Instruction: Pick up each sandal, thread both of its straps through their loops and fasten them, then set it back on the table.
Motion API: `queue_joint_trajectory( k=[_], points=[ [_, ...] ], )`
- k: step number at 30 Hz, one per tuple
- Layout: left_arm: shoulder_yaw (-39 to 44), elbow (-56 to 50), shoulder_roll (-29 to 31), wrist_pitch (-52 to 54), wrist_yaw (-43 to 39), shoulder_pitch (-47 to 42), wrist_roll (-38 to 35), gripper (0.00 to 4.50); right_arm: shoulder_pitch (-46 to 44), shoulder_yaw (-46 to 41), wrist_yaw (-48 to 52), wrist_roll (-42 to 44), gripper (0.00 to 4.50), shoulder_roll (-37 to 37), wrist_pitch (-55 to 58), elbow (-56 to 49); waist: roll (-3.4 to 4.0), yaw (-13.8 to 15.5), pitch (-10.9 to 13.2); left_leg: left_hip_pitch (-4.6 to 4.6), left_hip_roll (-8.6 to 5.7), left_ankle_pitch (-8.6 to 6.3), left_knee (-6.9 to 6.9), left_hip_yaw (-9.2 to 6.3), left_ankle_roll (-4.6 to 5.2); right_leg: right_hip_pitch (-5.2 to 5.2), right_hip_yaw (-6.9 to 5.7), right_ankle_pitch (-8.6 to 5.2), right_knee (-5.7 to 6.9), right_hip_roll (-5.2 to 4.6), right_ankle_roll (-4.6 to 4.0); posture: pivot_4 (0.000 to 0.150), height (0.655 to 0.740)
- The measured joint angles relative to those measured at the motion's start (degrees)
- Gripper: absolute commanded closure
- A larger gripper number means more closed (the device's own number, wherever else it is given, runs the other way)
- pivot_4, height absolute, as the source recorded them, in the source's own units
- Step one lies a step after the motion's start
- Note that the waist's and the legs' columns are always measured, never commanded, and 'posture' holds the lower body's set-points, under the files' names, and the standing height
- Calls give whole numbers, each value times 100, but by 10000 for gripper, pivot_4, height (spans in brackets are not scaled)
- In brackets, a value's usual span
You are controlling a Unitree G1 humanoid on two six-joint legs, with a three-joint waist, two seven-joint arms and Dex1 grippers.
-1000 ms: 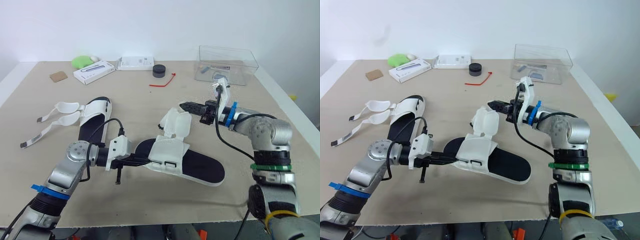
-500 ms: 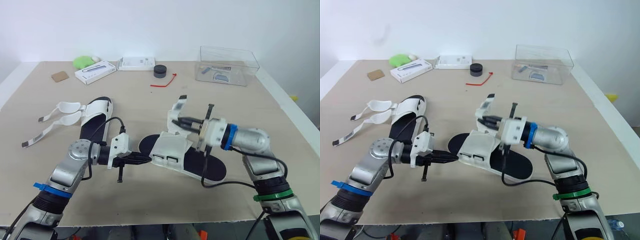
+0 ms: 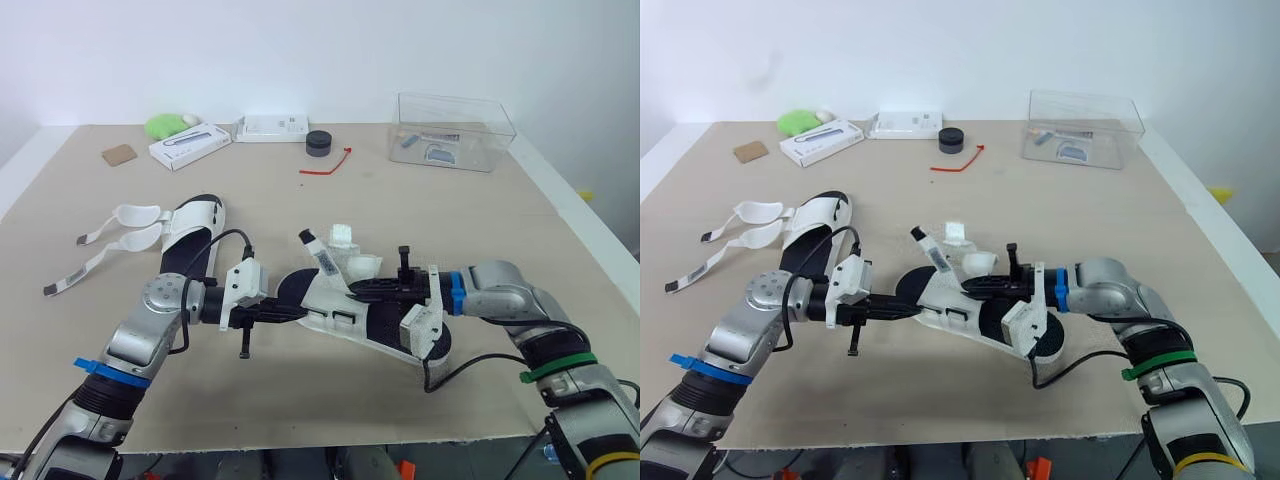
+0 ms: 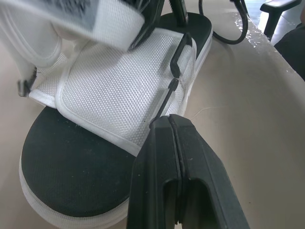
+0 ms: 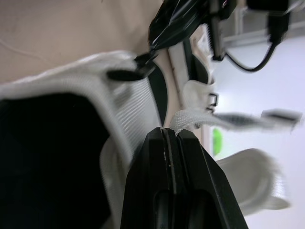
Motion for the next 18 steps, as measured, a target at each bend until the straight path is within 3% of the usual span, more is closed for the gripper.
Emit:
queue_joint_trajectory(
  k=[4,7,13,17,18],
  points=[
    [0,-2,-3,34,9,0,-5,45000,-260,117,-260,-462,44744,-124,-325,256,0,0,0,0,-1,0,2,4,0,0,4,2,0,0,3,1500,7400],
    [0,-4,-1,81,14,1,-5,45000,-525,-154,-972,-1601,44744,-197,-1053,407,0,0,0,0,-2,0,2,5,0,-2,4,2,0,1,4,1500,7400],
    [0,-8,0,119,15,1,-7,45000,-683,-526,-2598,-3196,44744,-231,-1400,587,0,-1,0,0,-2,1,2,10,-1,-4,11,1,2,1,2,1500,7400],
    [0,-8,1,124,12,1,-9,45000,-808,-513,-3222,-3480,44744,-281,-1330,728,0,-6,0,4,-2,1,2,16,-2,-3,18,2,3,3,2,1500,7400],
    [0,-8,0,126,12,1,-9,45000,-838,-504,-3375,-3478,39612,-287,-1322,759,0,-6,0,5,-2,1,2,16,-2,-3,19,2,3,3,2,1500,7400]
  ],
)
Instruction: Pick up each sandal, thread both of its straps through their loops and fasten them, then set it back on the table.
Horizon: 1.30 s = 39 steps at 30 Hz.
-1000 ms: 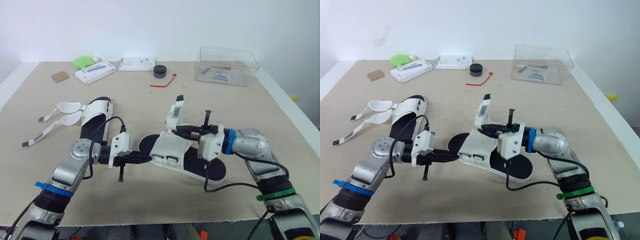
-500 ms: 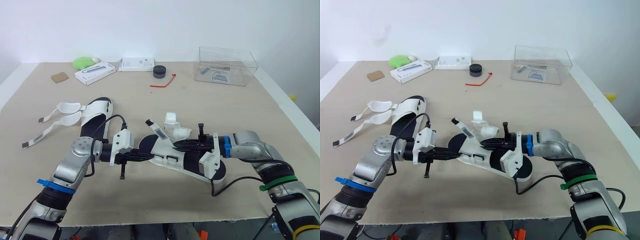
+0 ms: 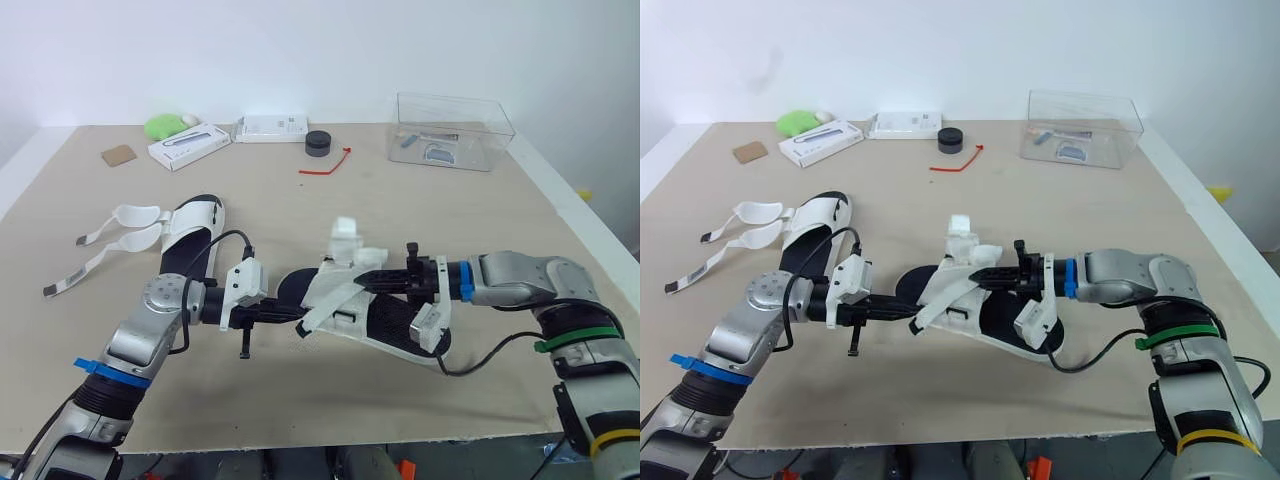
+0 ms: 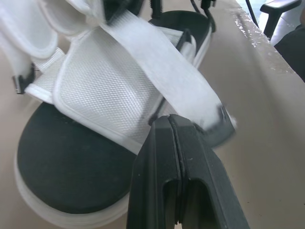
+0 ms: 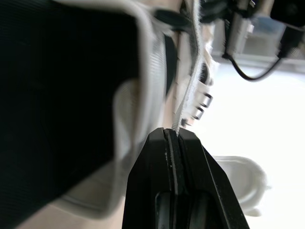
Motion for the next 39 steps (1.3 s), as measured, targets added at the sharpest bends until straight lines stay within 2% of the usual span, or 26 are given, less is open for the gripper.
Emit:
queue_joint_trajectory(
  k=[2,7,10,11,12,14,15,20,24,27,31,39],
  points=[
    [1,1,-1,21,1,-3,-2,45000,-58,89,-116,126,34628,-2,-34,93,0,-3,0,1,0,0,0,1,0,0,2,0,0,2,0,1500,7400],
    [15,7,-103,256,81,-100,-119,45000,-118,438,-112,775,14773,-82,-142,92,0,-33,0,0,0,-1,0,0,1,1,3,1,0,0,3,1500,7400],
    [16,7,-130,372,113,-142,-157,45000,-117,607,-17,1121,14773,-146,-155,54,0,-38,0,0,-2,-1,0,2,2,1,6,3,0,0,5,1500,7400],
    [20,19,-137,413,115,-175,-170,45000,-49,872,220,1726,14773,-306,41,-46,-1,-39,0,0,-2,-1,0,0,3,1,6,3,-1,-1,6,1500,7400],
    [26,76,-131,442,115,-222,-166,45000,108,1158,622,2686,14773,-510,472,-241,-1,-35,1,1,-2,-2,0,-1,3,3,5,3,-1,-2,6,1500,7400],
    [29,132,-131,442,114,-261,-161,45000,271,1344,1018,3447,14773,-681,902,-434,-1,-37,0,2,-2,-2,1,0,4,5,6,4,-1,-3,7,1500,7400],
    [28,154,-134,439,112,-281,-156,45000,580,1415,1519,4286,14773,-886,1460,-704,-1,-18,0,2,-1,-3,1,-8,5,9,0,3,-2,-5,7,1500,7400],
    [19,314,-148,422,101,-333,-121,45000,1441,1302,2706,5814,14773,-1329,3020,-1171,-1,5,0,4,-1,-4,3,-4,7,9,1,4,-3,-11,10,1500,7400],
    [68,758,-181,247,75,-685,-98,45000,2488,811,3267,7655,14773,-1710,5497,-2750,1,23,0,0,8,-4,6,-13,7,6,-6,6,1,-7,7,1500,7400],
    [114,1093,-179,-50,8,-960,-78,45000,2874,418,3481,8865,14773,-1970,7167,-3941,1,3,0,3,17,-4,8,-12,7,7,-6,7,2,2,4,1500,7400],
    [247,1645,-213,-314,-27,-1268,-81,45000,3068,-7,3549,9583,14773,-2017,8586,-5103,0,15,0,2,20,-3,9,-20,7,7,-17,-9,2,26,31,1500,7400],
    [60,2620,-396,-1440,-46,-1483,592,45000,3543,-62,3755,9875,14773,-2017,10584,-5905,-1,35,0,-20,0,-8,13,-17,14,-1,-18,1,-6,0,18,1500,7400]
  ],
)
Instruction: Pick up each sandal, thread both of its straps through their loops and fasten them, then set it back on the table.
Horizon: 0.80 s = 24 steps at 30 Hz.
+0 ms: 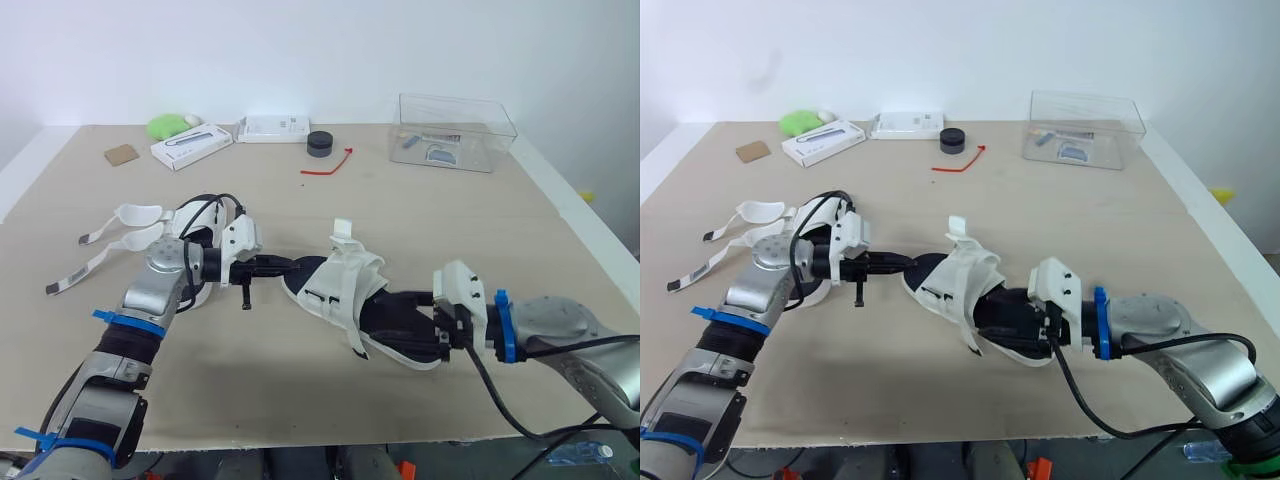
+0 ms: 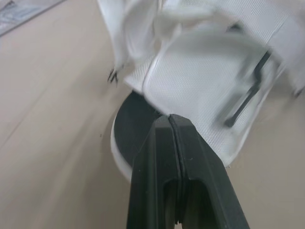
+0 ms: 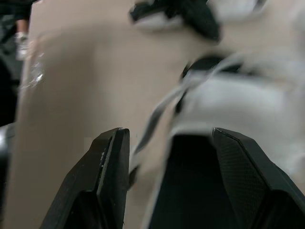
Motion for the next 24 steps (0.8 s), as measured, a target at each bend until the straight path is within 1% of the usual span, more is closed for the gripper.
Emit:
queue_joint_trajectory(
  k=[7,12,17,21,24],
  points=[
    [-153,149,-65,-395,-105,4,321,45000,402,-137,314,59,14773,0,804,-341,-1,0,0,-8,-4,-8,11,-5,13,0,-3,-5,0,-4,11,1500,7400],
    [-190,17,-110,-140,-397,43,212,45000,507,-199,481,-77,14773,-70,1223,-397,-1,-8,0,-7,-3,-8,20,-4,13,1,-4,-8,0,-1,26,1500,7400],
    [-184,-502,63,306,-624,255,68,45000,444,-198,628,-748,14773,55,917,-148,-4,-8,-2,-1,-2,-8,25,-2,13,7,-4,-7,1,1,38,1500,7400],
    [-191,-876,175,653,-735,450,-42,45000,242,-92,742,-1392,14773,243,706,493,-5,-8,-2,-3,-2,-7,41,10,13,7,-2,1,1,0,60,1500,7400],
    [-185,-1008,236,792,-725,489,-65,45000,-43,18,906,-1685,14773,465,509,821,-5,-18,-2,-1,0,-7,47,17,13,7,5,9,1,5,64,1500,7400]
  ],
)
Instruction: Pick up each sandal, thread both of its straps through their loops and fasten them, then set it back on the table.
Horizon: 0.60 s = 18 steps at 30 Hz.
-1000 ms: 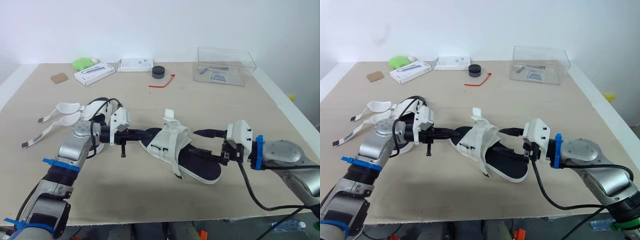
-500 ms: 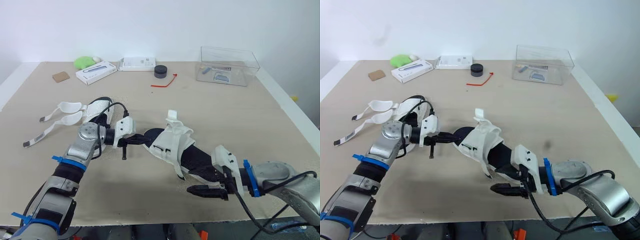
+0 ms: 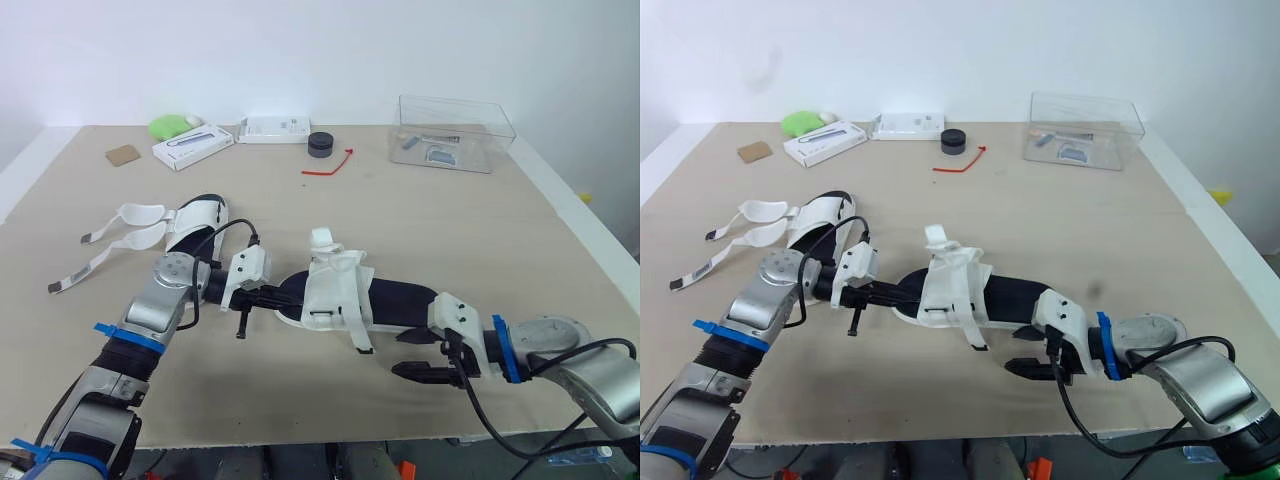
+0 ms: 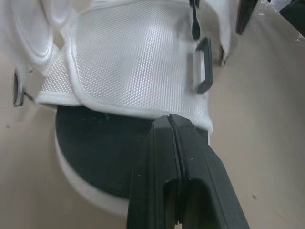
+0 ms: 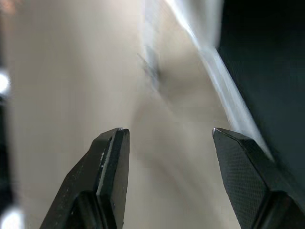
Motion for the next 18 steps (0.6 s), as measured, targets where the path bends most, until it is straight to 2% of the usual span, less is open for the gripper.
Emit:
queue_joint_trajectory(
  k=[7,9,18],
  points=[
    [12,-90,-2,3,224,74,12,45000,-480,50,416,-211,14773,216,97,407,0,9,0,-2,4,1,1,-2,1,-2,0,3,1,4,-8,1500,7400],
    [14,-85,-5,3,279,74,11,45000,-529,1,574,74,14773,323,419,276,0,9,0,-5,5,-2,1,-4,5,-2,-1,17,1,4,-36,1500,7400],
    [12,-106,-36,-59,599,228,47,45000,-762,-390,314,1351,14773,769,2037,-453,0,8,0,-7,4,-4,1,-7,8,-2,-4,16,0,0,-33,1500,7400]
  ],
)
